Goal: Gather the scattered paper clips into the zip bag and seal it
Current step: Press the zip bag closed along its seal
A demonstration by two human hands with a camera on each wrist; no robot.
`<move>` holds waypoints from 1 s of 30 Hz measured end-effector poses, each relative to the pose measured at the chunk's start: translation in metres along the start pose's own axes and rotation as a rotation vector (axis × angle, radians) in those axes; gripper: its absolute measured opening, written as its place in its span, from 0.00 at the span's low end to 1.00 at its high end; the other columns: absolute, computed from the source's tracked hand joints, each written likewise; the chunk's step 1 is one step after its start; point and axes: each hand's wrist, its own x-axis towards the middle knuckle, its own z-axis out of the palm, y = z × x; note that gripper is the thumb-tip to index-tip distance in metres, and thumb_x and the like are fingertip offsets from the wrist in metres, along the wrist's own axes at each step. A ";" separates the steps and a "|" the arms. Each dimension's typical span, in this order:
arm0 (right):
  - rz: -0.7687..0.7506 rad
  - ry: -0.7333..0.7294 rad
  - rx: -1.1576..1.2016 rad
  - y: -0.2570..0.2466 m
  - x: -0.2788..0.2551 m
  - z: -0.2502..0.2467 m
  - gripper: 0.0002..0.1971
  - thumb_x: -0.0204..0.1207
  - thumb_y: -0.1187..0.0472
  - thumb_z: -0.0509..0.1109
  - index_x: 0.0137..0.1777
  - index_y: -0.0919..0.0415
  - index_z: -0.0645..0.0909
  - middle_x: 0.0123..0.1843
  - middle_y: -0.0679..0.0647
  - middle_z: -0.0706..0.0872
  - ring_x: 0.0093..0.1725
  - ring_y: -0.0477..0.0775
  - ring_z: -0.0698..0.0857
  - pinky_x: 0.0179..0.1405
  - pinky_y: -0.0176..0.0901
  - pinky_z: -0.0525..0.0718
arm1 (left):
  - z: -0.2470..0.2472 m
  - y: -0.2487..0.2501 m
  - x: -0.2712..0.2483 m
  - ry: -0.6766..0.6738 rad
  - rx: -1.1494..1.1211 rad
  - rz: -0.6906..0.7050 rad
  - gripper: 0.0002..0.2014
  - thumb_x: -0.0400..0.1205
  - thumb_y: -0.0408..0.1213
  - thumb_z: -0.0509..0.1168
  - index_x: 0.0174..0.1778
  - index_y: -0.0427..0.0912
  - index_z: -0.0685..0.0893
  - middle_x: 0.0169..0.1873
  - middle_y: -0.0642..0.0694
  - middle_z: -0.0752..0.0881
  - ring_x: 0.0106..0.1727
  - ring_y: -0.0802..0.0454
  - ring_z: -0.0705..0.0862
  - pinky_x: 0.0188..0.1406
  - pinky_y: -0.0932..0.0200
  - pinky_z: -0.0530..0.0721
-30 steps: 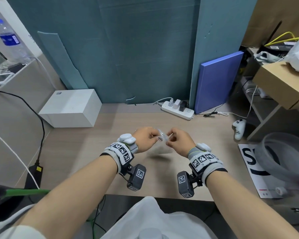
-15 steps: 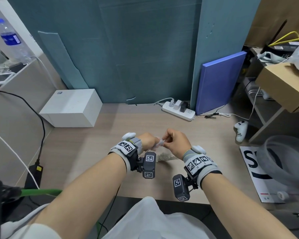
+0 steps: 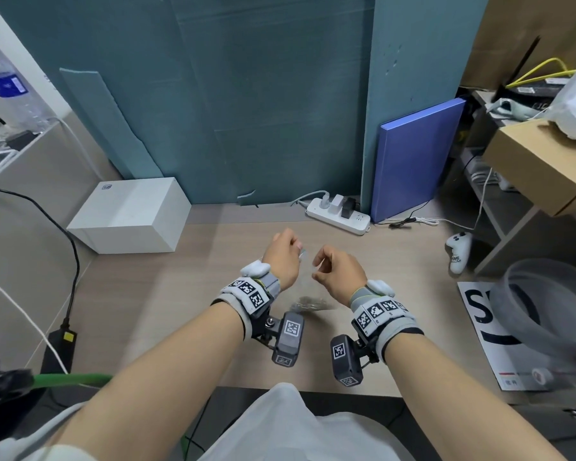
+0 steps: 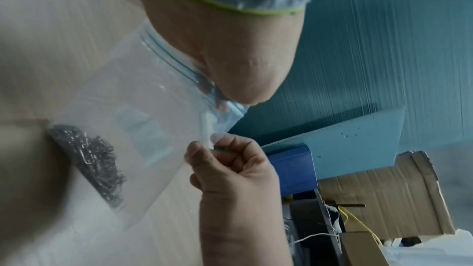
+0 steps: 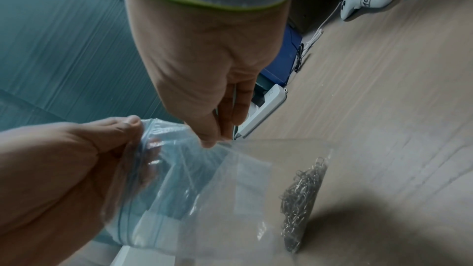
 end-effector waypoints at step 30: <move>-0.075 0.028 0.214 0.024 0.020 -0.025 0.13 0.68 0.70 0.80 0.37 0.52 0.83 0.37 0.53 0.90 0.36 0.48 0.84 0.45 0.49 0.87 | 0.008 -0.007 0.004 -0.138 0.041 0.238 0.14 0.76 0.39 0.78 0.52 0.56 0.84 0.37 0.55 0.87 0.39 0.59 0.83 0.40 0.67 0.79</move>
